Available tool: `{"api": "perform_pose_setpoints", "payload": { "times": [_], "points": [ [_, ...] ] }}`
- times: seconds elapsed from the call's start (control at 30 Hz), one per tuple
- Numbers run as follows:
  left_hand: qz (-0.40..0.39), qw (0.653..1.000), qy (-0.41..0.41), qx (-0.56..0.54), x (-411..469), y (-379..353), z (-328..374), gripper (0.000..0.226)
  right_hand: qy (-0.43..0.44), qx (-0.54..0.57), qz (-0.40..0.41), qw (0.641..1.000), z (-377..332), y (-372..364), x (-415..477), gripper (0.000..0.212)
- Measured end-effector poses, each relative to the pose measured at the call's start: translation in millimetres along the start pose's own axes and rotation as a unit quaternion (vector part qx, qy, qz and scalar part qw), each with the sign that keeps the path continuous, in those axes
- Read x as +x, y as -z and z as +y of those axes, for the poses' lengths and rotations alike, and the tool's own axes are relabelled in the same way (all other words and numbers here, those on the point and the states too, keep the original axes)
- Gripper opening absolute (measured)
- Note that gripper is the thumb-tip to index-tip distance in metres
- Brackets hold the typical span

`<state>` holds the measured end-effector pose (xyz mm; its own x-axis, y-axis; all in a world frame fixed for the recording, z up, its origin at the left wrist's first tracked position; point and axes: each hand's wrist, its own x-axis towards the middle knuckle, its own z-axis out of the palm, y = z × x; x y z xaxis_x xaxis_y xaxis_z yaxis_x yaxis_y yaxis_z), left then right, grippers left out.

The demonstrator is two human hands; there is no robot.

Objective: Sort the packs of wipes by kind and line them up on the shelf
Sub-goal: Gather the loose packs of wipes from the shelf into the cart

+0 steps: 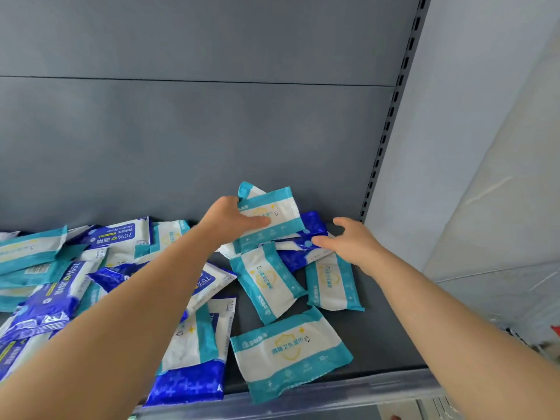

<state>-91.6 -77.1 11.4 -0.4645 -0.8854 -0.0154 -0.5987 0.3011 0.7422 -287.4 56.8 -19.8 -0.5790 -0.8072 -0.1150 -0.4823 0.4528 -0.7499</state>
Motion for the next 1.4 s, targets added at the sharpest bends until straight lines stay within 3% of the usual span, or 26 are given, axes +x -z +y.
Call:
{"api": "perform_pose_setpoints", "payload": {
  "times": [0.13, 0.27, 0.33, 0.43, 0.5, 0.6, 0.67, 0.8, 0.93, 1.03, 1.17, 1.27, 1.4],
  "points": [
    [-0.007, 0.999, 0.016, -0.032, -7, 7, -14, 0.040, -0.012, 0.001, 0.007, 1.000, -2, -5, 5, 0.085],
    [0.101, 0.990, 0.010, -0.100, -7, 15, -15, 0.029, -0.034, 0.015, 0.007, 0.999, -6, -5, 16, 0.083],
    [0.043, 0.991, 0.029, -0.124, -7, 22, -14, 0.031, -0.054, 0.000, -0.016, 0.998, -12, -5, 21, 0.078],
    [-0.097, 0.988, 0.075, -0.096, -13, 20, -18, 0.068, -0.066, -0.008, -0.031, 0.997, -20, -5, 27, 0.056],
    [-0.146, 0.983, 0.093, -0.059, -18, 13, -23, 0.067, -0.077, 0.030, -0.018, 0.996, -22, -5, 30, 0.054],
    [-0.136, 0.988, 0.069, 0.001, -22, 3, -23, 0.043, -0.089, 0.143, -0.014, 0.986, -23, -8, 34, 0.048],
    [-0.119, 0.991, 0.060, -0.006, -23, -1, -21, 0.041, -0.091, 0.197, -0.003, 0.976, -24, -6, 32, 0.036],
    [-0.067, 0.990, 0.078, -0.095, -20, -3, -25, 0.046, -0.071, 0.206, 0.055, 0.974, -16, 13, 19, 0.019],
    [-0.011, 0.969, 0.094, -0.228, -20, -1, -20, 0.056, -0.090, 0.201, 0.068, 0.973, 7, 29, -7, 0.017],
    [-0.013, 0.954, 0.096, -0.282, -27, -13, -5, 0.052, -0.102, 0.207, 0.022, 0.973, 18, 27, -29, 0.021],
    [-0.012, 0.933, 0.114, -0.342, -36, -33, 1, 0.042, -0.085, 0.192, 0.018, 0.978, 22, 23, -47, 0.025],
    [-0.070, 0.931, 0.121, -0.338, -40, -44, 1, 0.037, -0.085, 0.234, 0.004, 0.968, 24, 19, -57, 0.018],
    [-0.120, 0.931, 0.134, -0.318, -42, -51, 8, 0.053, -0.077, 0.300, 0.015, 0.951, 26, 10, -61, 0.019]
  ]
}}
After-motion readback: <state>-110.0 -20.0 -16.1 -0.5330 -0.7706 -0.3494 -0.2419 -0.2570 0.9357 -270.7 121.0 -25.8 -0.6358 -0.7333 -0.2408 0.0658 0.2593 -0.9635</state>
